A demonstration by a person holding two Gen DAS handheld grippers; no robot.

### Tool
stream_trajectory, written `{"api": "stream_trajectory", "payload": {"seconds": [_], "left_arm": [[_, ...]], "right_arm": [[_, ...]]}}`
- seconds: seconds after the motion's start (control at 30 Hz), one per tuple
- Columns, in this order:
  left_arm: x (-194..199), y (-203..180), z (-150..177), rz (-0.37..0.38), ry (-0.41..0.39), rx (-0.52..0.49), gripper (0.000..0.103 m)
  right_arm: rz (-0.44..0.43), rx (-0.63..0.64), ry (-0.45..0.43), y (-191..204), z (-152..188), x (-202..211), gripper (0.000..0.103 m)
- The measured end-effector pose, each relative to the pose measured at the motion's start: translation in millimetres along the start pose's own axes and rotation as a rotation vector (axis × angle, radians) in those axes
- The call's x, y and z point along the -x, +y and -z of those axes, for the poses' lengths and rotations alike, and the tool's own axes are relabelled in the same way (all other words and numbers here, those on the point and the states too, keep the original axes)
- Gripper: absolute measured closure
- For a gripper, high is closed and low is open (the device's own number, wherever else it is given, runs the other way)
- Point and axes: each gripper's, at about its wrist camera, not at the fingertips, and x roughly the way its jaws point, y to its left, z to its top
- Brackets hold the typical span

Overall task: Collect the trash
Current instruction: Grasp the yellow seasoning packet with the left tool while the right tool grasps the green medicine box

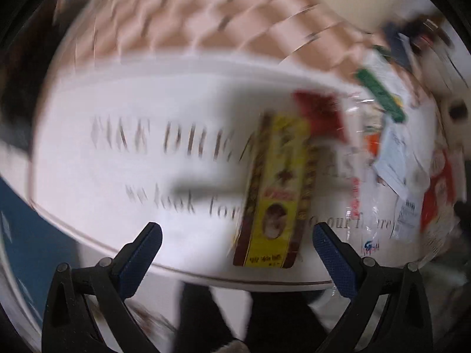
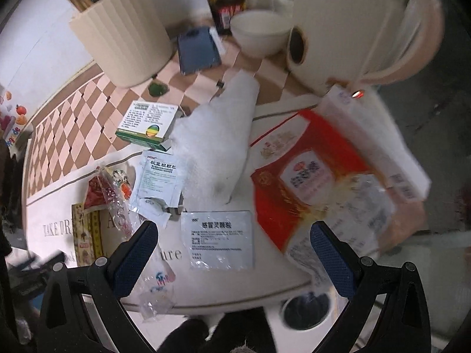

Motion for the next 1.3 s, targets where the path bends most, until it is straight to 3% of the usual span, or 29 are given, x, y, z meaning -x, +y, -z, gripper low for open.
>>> {"api": "stream_trajectory", "payload": {"seconds": [0.1,0.2,0.33,0.4,0.47,0.53,0.6,0.77,1.0,1.13,1.3], "left_arm": [[-17,14,0,0.071,0.056,0.075,0.000],[-26,1,-4,0.096,0.065,0.035,0.000],[-37,-37,-12,0.056,0.071,-0.101,0.003],[-42,-50,-14,-0.011,0.058,-0.147,0.006],[-39,-56,-16,-0.057,0.018,-0.178,0.014],[-32,-57,-16,-0.066,-0.007,-0.185,0.037],[-23,-50,-16,-0.065,-0.024,-0.177,0.048],[-10,-21,-21,-0.073,-0.030,-0.111,0.048],[4,14,-22,-0.115,-0.070,-0.024,0.048],[8,18,-43,-0.121,-0.097,0.004,0.048],[18,-5,-89,-0.137,-0.144,-0.018,0.048]], "right_arm": [[-0.036,-0.028,0.045,-6,-5,-20,0.000],[-0.051,-0.047,0.088,-12,-6,-40,0.000],[-0.033,-0.049,0.124,-17,-6,-58,0.000],[-0.024,-0.049,0.141,-19,-4,-65,0.000],[-0.018,-0.041,0.152,-19,-2,-69,0.000],[-0.025,-0.039,0.158,-16,-2,-71,0.000],[-0.044,-0.036,0.156,-11,-1,-71,0.000],[-0.144,-0.010,0.160,19,-5,-72,0.000],[-0.177,0.069,0.146,72,-29,-75,0.001],[-0.140,0.144,0.097,99,-55,-74,0.001],[0.018,0.451,0.031,141,-103,-79,0.001]]}}
